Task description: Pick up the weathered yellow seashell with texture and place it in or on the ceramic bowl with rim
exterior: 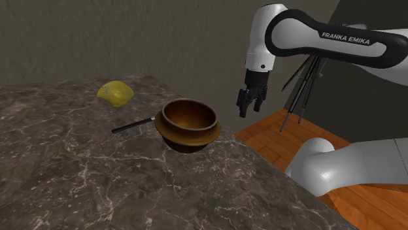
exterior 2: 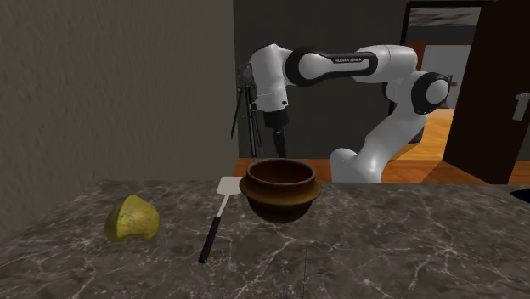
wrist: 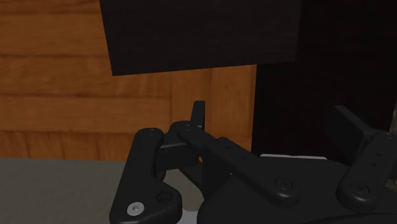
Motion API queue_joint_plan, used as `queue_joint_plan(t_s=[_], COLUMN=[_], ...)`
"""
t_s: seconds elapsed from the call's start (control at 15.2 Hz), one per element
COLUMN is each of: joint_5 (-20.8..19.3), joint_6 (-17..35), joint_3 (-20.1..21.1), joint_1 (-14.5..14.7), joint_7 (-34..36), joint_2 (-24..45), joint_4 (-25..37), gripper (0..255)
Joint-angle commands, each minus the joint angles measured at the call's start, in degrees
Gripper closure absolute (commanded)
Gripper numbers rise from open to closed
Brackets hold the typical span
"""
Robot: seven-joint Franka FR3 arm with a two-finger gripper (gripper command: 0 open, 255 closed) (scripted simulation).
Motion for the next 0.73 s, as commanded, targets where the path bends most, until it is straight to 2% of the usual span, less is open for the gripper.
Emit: queue_joint_plan(t_s=[0.0,0.33,0.66], joint_5=[0.0,5.76,9.38], joint_6=[0.0,7.6,15.92], joint_3=[0.0,8.37,17.59], joint_1=[0.0,0.1,-1.01], joint_7=[0.0,13.0,25.87], joint_2=[0.0,-1.81,-0.54], joint_4=[0.0,-1.43,-0.37], gripper=[0,0,0])
